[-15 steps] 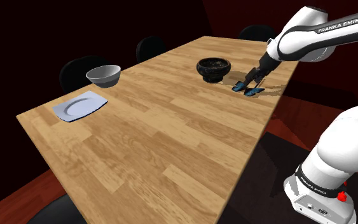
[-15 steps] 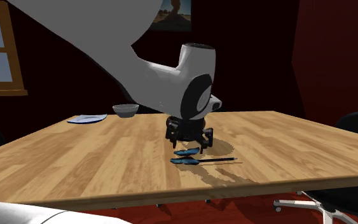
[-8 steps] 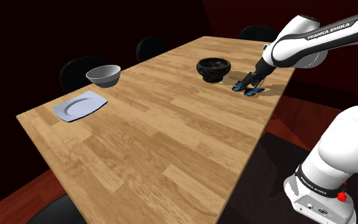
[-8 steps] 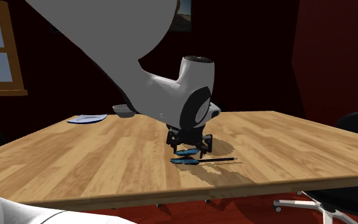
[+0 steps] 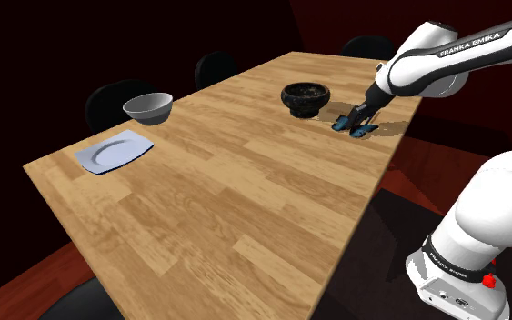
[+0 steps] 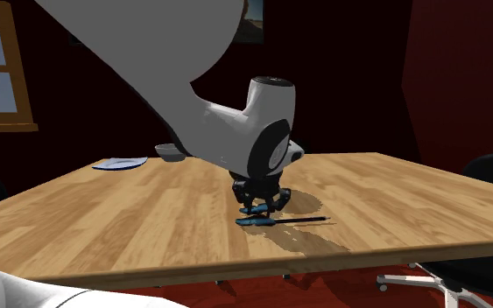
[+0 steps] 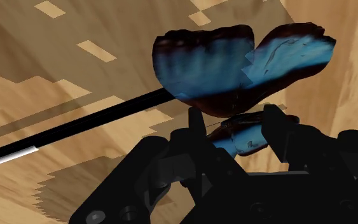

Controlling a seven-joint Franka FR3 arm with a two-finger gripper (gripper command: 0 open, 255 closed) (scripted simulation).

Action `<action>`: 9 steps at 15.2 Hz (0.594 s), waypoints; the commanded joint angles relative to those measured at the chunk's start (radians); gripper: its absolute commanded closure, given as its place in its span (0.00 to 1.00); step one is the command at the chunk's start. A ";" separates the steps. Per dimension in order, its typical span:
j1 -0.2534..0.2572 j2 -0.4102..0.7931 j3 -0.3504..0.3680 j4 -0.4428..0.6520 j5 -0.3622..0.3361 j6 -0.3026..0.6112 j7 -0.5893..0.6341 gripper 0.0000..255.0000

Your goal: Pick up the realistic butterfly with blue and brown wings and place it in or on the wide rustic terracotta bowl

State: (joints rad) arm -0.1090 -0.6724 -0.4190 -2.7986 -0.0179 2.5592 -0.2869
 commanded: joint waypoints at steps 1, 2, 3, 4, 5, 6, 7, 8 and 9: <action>0.000 0.001 0.000 -0.003 0.000 -0.001 0.000 1.00; 0.000 0.001 0.000 -0.003 0.000 -0.001 0.000 1.00; 0.001 0.002 0.000 -0.004 0.000 0.001 0.000 1.00; 0.001 0.002 0.001 -0.004 0.000 0.001 0.001 1.00; 0.002 0.003 0.001 -0.002 0.001 0.000 0.001 1.00; 0.001 0.003 0.000 -0.002 0.001 0.000 0.000 1.00; 0.001 0.001 0.000 -0.002 0.000 -0.001 0.000 1.00; -0.002 -0.007 0.005 0.007 -0.001 -0.018 0.005 1.00; -0.004 -0.014 0.010 0.016 -0.002 -0.035 0.009 1.00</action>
State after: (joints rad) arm -0.1111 -0.6805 -0.4126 -2.7886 -0.0190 2.5381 -0.2814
